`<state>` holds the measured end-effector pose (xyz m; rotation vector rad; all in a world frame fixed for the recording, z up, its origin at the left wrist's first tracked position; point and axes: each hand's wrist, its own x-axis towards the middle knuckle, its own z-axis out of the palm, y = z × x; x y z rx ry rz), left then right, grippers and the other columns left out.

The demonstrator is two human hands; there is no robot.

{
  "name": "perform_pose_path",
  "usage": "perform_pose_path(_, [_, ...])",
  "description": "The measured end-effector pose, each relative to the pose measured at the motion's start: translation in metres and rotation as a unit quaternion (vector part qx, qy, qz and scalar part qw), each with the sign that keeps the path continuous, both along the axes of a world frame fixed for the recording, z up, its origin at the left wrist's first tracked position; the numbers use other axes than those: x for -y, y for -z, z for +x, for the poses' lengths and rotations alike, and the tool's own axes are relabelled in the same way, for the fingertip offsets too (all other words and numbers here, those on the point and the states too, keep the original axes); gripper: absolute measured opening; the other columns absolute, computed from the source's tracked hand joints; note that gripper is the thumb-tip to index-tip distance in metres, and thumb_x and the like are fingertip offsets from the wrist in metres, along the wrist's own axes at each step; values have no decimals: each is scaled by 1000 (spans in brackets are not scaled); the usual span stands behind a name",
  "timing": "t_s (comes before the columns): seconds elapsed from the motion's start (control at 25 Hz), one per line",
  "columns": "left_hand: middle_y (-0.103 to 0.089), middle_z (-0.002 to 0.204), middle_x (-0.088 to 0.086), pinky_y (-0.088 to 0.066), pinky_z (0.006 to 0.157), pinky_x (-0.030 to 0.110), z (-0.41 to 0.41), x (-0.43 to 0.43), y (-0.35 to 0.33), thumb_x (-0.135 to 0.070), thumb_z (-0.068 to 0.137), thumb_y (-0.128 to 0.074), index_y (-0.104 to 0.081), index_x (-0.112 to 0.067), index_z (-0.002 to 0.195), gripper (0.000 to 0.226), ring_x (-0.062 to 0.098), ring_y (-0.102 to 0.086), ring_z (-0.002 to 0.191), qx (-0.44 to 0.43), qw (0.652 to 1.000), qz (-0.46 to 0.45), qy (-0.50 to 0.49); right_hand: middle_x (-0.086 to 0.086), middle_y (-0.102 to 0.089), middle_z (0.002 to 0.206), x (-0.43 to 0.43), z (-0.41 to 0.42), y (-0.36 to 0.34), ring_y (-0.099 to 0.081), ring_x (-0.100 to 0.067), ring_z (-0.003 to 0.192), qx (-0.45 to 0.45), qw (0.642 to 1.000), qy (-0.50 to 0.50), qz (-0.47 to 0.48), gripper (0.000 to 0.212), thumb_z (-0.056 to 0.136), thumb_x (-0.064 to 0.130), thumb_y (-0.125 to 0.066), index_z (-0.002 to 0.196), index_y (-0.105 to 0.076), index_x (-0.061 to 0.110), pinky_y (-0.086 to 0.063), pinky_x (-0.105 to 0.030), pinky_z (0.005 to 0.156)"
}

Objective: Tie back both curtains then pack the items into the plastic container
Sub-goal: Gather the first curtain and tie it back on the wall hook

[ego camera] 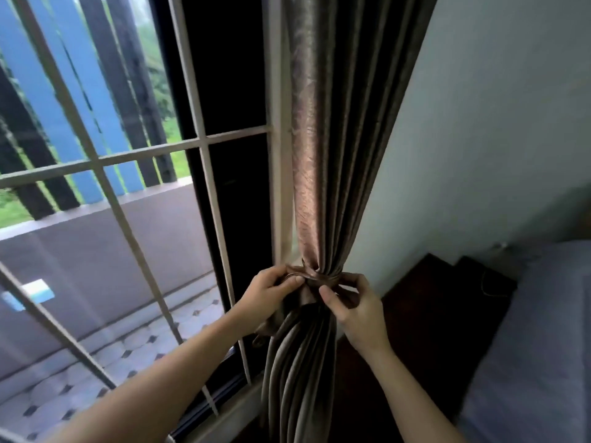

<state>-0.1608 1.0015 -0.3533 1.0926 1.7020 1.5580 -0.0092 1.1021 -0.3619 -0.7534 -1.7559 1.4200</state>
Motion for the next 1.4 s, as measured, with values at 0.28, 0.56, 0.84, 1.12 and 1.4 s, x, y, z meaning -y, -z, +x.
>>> perform_pose_path(0.28, [-57,59,0,-38,42,16,6,-53,-17,-27,89,-63,-59,-11,77,20,-3,-47,41,-146,985,-75,48,9,-67,103,-25,21,-7,-63,3,95,-2,998,43,35,34,77,29,-74,108,-62,19,-47,-7,79])
perform_pose_path(0.56, [-54,46,1,-28,31,15,11,-98,-20,-17,91,-59,-51,-10,72,23,14,-35,28,28,990,-44,131,10,-66,100,-70,20,-9,-62,4,94,27,995,58,80,37,84,50,-58,109,-59,23,-45,-4,78])
perform_pose_path(0.84, [-70,88,3,-57,79,40,21,-139,-14,-38,77,-70,-69,-21,76,17,23,-70,84,-16,996,18,87,9,-67,98,-101,20,-14,-64,2,90,-17,998,21,62,40,75,55,-57,103,-60,26,-48,-9,74])
perform_pose_path(1.12, [-64,74,-17,-56,69,25,25,-156,-15,-20,81,-71,-60,-22,71,15,4,-63,72,-87,994,39,48,6,-63,81,-117,0,-17,-61,10,69,-52,990,127,14,14,90,31,-53,83,-57,20,-45,-6,62])
perform_pose_path(1.4, [-65,86,-8,-50,72,20,8,-145,4,-22,89,-61,-53,-16,100,14,10,-64,81,-178,983,-28,34,5,-60,78,-112,-20,-13,-58,12,65,-62,990,127,-5,20,91,32,-56,86,-56,12,-42,-4,59])
